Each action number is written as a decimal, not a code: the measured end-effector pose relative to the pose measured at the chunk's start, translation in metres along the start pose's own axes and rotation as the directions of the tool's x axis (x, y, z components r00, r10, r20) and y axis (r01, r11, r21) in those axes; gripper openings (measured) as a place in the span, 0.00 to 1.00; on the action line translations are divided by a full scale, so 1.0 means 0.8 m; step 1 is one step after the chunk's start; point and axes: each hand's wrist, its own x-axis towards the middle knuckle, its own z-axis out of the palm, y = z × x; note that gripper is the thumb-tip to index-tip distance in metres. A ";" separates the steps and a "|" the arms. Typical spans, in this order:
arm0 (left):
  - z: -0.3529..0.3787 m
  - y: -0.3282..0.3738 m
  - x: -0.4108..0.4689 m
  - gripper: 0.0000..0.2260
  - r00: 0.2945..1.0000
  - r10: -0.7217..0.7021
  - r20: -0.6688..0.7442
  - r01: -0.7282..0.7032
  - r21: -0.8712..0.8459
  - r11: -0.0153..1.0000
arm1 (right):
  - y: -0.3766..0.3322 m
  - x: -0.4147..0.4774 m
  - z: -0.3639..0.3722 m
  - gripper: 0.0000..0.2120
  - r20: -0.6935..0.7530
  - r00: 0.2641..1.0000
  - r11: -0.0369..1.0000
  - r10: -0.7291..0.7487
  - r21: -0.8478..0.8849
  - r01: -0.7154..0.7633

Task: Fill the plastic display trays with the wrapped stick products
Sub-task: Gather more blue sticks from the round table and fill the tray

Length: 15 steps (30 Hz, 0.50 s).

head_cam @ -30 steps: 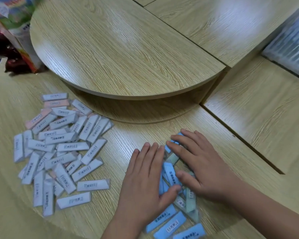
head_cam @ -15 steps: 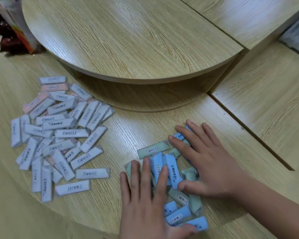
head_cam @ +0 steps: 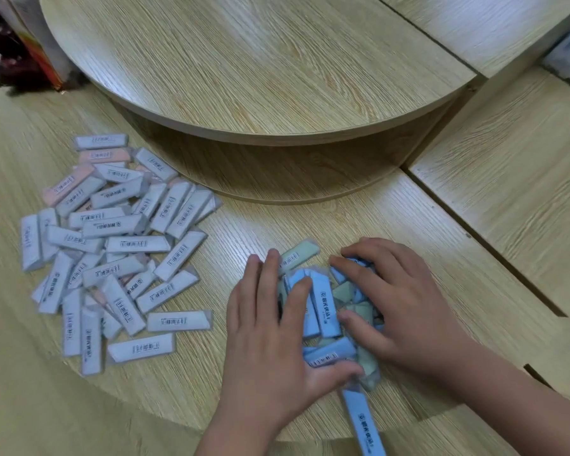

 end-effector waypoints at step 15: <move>-0.019 -0.018 0.045 0.36 0.990 0.138 0.006 -0.138 0.088 0.987 | 0.035 -0.005 -0.006 0.45 0.102 0.990 0.992 -0.097 -0.071 0.105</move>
